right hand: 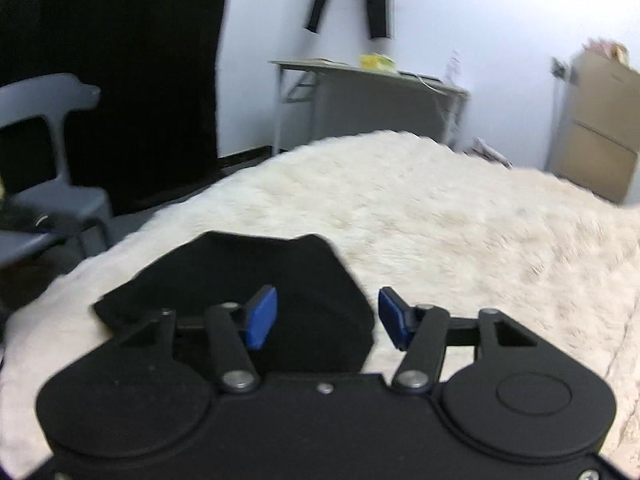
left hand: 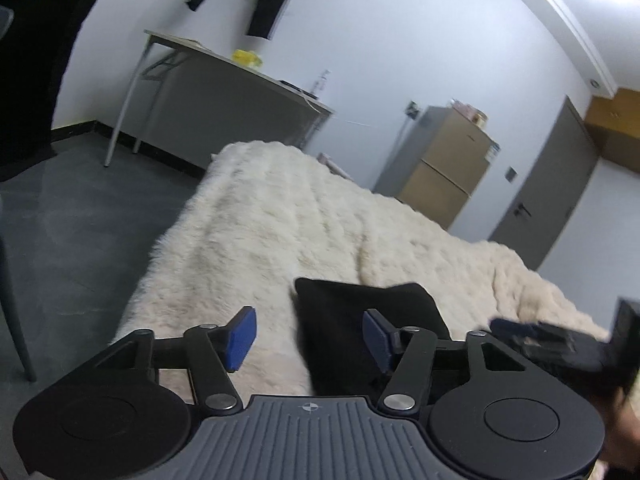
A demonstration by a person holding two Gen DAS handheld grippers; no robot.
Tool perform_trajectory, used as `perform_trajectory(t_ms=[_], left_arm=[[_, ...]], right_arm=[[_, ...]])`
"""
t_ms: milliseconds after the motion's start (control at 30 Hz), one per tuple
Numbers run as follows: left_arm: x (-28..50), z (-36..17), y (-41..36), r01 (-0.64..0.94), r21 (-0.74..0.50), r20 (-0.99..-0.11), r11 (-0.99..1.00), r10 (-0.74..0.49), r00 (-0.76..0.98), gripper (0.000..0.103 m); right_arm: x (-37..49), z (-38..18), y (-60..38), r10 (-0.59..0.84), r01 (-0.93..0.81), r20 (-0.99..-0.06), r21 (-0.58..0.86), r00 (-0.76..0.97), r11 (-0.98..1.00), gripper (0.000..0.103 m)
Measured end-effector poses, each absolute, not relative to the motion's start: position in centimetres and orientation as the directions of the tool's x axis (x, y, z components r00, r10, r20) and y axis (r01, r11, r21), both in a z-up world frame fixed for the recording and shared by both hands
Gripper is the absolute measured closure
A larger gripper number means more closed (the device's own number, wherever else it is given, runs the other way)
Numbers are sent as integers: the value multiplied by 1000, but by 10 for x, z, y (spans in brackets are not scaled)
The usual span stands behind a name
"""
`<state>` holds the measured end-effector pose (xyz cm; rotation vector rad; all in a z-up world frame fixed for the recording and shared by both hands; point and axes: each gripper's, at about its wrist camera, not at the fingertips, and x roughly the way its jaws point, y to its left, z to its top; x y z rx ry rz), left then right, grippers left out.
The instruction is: Fold clothes
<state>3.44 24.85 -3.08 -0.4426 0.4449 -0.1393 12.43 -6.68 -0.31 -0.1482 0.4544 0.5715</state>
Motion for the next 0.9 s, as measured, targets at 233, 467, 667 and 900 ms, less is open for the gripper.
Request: perform_trajectory(t_ms=[233,467,667,900], left_arm=[[67,-59,264,-3,-634,-379,773,-308,873,31],[31,-62,295,-94,-732,-275,675,-166,947,33],[6,-58,301,-47,-775,-170,630,-137,976,31],[0,-56,305,-10,-793,-136,610,-162,977,31]], right_arm=[[79,-8,-27,571,-661,-433,-80,697,746,33],[76,-26,85,550,-706,-534,-131,642,696,24],[96,-39,92,526,-634,-597,36,606,772,92],[129,30,-44,673,-441,-384,536,632,720,95]])
